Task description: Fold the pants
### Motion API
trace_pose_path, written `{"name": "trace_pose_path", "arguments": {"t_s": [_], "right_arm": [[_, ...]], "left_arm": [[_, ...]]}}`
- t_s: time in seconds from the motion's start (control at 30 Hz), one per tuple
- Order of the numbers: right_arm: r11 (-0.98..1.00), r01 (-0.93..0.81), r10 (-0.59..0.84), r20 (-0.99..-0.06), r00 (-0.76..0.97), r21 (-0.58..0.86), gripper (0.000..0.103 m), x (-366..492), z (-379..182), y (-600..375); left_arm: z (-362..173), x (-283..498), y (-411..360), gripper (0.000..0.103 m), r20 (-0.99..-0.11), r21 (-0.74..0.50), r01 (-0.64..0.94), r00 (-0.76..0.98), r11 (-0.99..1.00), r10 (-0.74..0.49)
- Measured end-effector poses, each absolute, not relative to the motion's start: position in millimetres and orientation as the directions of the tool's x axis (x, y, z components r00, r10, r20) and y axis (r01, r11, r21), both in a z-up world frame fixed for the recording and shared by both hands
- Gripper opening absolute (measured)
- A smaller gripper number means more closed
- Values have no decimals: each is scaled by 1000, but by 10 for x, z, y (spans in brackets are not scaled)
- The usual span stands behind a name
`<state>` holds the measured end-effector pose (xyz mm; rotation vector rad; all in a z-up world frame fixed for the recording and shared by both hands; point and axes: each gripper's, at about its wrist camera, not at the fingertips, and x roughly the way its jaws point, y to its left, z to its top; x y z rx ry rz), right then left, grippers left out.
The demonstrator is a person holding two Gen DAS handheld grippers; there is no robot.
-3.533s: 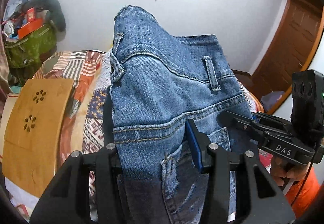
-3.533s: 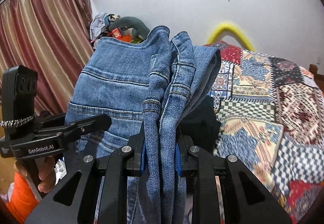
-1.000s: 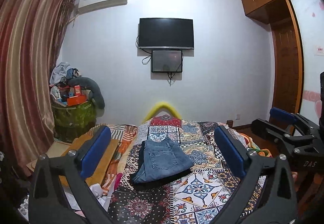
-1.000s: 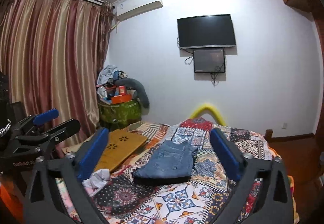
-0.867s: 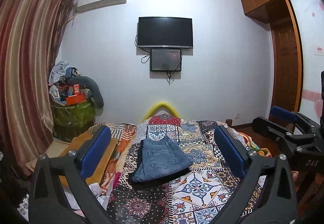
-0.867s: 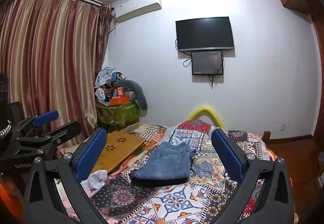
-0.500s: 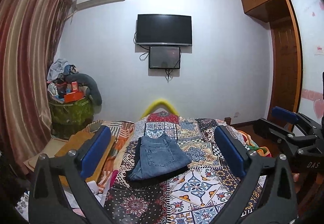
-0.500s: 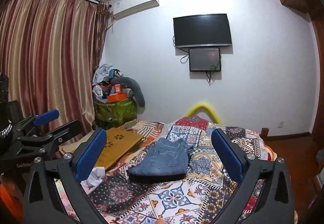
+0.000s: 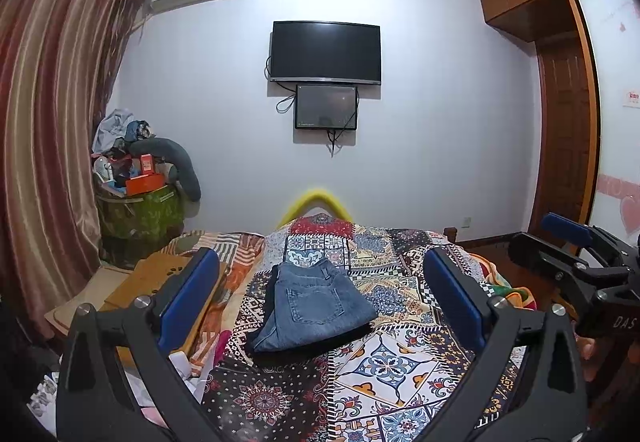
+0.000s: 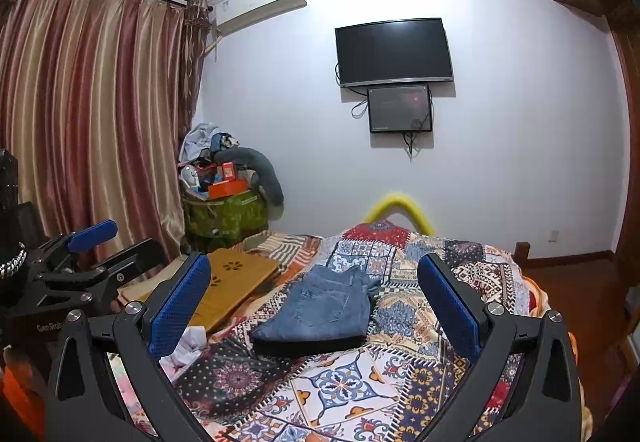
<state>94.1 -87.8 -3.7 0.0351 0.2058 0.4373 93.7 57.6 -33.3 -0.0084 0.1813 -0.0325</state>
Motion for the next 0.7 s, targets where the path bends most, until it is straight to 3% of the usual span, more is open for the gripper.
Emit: {"name": "trace_pose_path", "arguments": {"t_s": [0.7], "right_arm": [[908, -410, 418, -204, 885, 82, 103, 969, -28, -889]], "left_arm": [[-375, 995, 586, 103, -204, -23, 41, 978, 999, -45]]}}
